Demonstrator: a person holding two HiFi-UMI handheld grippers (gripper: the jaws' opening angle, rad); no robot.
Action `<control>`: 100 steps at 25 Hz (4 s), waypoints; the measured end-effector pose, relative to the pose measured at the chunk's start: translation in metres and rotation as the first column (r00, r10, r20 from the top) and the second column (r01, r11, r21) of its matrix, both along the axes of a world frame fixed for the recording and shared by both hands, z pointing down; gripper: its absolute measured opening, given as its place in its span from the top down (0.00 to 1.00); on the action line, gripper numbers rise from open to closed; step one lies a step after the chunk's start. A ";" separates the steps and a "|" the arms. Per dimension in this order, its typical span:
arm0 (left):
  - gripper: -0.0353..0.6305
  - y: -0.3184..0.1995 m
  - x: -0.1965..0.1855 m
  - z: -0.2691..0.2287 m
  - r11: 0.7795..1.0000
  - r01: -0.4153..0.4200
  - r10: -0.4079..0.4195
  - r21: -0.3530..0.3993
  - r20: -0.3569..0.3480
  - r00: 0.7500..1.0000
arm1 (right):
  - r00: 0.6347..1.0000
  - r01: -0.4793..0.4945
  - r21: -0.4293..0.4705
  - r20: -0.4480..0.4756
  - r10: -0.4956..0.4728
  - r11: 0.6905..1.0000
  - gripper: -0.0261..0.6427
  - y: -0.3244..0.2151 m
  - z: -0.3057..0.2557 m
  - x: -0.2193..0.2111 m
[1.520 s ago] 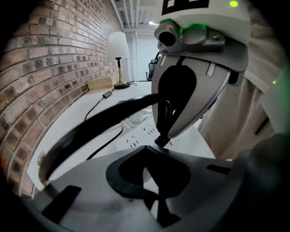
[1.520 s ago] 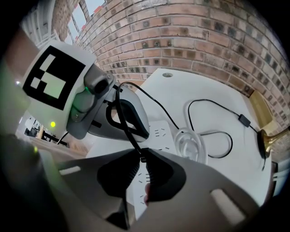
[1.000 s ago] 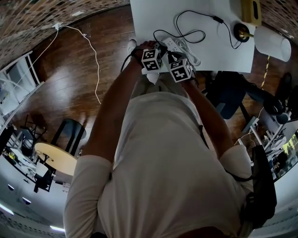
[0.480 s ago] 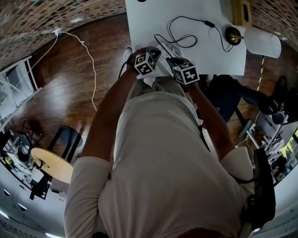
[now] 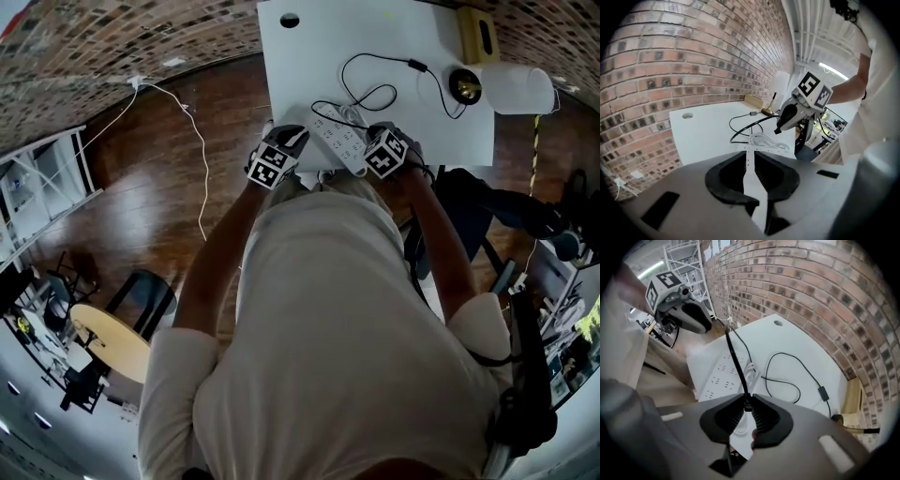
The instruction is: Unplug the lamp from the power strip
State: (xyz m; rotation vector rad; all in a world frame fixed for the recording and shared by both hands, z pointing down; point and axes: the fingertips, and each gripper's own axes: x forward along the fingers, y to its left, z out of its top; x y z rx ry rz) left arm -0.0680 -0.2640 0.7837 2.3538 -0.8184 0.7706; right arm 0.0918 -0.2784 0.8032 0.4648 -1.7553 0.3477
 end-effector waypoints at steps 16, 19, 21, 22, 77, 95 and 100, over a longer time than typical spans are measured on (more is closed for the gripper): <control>0.77 0.002 -0.010 -0.078 0.932 0.361 -0.360 -0.023 -0.145 0.922 | 0.961 0.031 0.031 0.272 -0.038 0.999 0.52 0.012 -0.021 -0.005; 0.79 0.004 -0.010 -0.099 0.921 0.389 -0.382 -0.004 -0.190 0.904 | 0.870 -0.184 0.093 0.480 0.118 0.979 0.59 -0.002 -0.066 0.004; 0.83 0.005 -0.010 -0.115 0.918 0.396 -0.381 0.023 -0.232 0.895 | 0.780 -0.322 0.091 0.589 0.209 0.942 0.63 -0.011 -0.095 0.015; 0.87 0.006 -0.010 -0.124 0.918 0.396 -0.375 0.034 -0.253 0.892 | 0.728 -0.382 0.081 0.640 0.246 0.920 0.65 -0.015 -0.110 0.020; 0.94 0.094 -0.022 -0.263 0.876 0.454 -0.338 0.164 -0.463 0.820 | 0.591 -0.465 0.335 0.807 0.005 0.819 0.96 0.047 -0.351 0.040; 0.94 0.138 -0.111 -0.281 0.923 0.309 -0.193 0.228 -0.421 0.886 | 0.766 -0.439 0.353 0.627 0.139 0.826 0.94 0.091 -0.267 -0.033; 0.94 0.159 -0.123 -0.278 0.934 0.263 -0.142 0.242 -0.426 0.894 | 0.760 -0.482 0.330 0.619 0.199 0.812 0.94 0.109 -0.248 -0.041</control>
